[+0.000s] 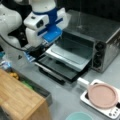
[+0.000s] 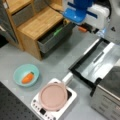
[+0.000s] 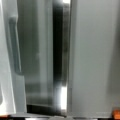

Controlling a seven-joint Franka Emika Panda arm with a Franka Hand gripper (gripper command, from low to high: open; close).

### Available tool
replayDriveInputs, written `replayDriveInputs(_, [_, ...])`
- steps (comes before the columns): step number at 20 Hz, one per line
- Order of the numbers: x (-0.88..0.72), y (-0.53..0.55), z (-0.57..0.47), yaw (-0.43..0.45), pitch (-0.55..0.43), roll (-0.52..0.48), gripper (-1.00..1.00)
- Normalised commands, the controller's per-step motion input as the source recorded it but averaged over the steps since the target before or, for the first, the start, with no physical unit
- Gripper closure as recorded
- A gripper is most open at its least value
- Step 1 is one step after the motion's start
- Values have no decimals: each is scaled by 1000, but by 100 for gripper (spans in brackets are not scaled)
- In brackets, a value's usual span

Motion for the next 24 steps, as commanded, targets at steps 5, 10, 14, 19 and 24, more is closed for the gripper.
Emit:
replayDriveInputs(5, [89, -22, 59, 132, -10, -1, -100])
replayDriveInputs(10, [317, -115, 148, 126, -1, 13, -100])
replayDriveInputs(14, [417, -216, 121, 131, 43, 23, -100])
replayDriveInputs(19, [402, -227, 154, 119, 122, 28, -100])
replayDriveInputs(24, [445, -209, 191, 84, 152, 16, -100])
